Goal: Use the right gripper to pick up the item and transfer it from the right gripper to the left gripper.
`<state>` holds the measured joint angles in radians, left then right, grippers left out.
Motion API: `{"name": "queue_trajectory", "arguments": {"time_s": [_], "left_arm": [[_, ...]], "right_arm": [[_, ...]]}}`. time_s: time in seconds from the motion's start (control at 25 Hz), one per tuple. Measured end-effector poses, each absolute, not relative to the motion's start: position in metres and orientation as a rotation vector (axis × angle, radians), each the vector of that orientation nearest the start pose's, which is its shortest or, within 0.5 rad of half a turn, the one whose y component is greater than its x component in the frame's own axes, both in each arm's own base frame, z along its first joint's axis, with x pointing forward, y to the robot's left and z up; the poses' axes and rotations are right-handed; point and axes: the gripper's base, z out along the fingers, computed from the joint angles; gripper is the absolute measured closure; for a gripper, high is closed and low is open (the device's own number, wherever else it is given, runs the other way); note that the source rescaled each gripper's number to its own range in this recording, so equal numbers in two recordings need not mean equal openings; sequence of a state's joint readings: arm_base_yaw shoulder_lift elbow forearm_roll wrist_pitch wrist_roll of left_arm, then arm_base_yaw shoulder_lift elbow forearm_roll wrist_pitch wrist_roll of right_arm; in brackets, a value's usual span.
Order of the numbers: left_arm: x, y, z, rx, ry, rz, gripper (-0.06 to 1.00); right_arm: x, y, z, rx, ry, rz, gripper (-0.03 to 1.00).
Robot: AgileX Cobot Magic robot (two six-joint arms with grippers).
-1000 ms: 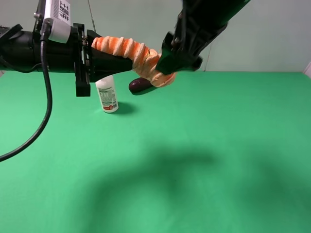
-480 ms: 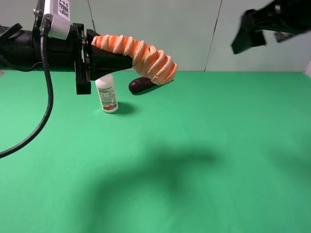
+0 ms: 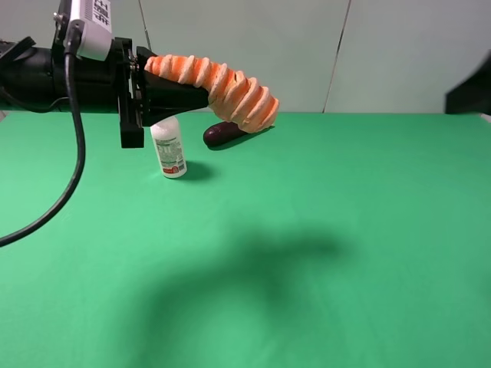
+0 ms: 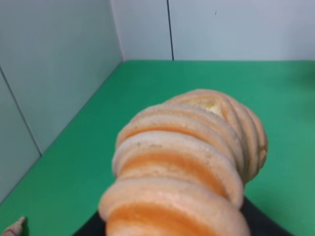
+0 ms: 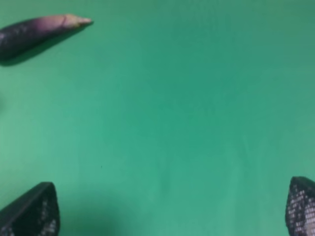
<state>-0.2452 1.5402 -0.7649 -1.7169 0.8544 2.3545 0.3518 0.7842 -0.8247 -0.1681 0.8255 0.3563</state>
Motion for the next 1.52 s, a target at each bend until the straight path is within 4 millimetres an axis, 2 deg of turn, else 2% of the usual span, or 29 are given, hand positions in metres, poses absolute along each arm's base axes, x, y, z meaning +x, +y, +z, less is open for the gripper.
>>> {"name": "queue_trajectory", "arguments": {"time_s": [0.24,0.36,0.56,0.8,1.08,1.52], "left_arm": [[0.266,-0.135,0.233,1.198,1.571,-0.65,0.89],[0.266,-0.136,0.233,1.198,1.569,-0.651,0.89],[0.266,-0.135,0.233,1.196,1.572,-0.65,0.89],[0.266,-0.135,0.233,1.195,1.573,-0.649,0.9],[0.268,-0.134,0.232,1.188,1.594,-0.619,0.9],[0.269,-0.133,0.231,1.184,1.604,-0.606,0.9]], "right_arm": [[0.087,0.019,0.34,-0.016,2.17,0.215,-0.03],[0.064,0.011,0.33,-0.007,2.109,0.236,-0.03],[0.044,0.004,0.309,0.022,2.093,0.269,-0.03],[0.039,0.008,0.297,0.054,2.175,0.346,-0.03],[0.04,0.008,0.282,-0.091,2.234,0.24,-0.03],[0.039,0.007,0.274,-0.183,2.271,0.181,-0.03]]}}
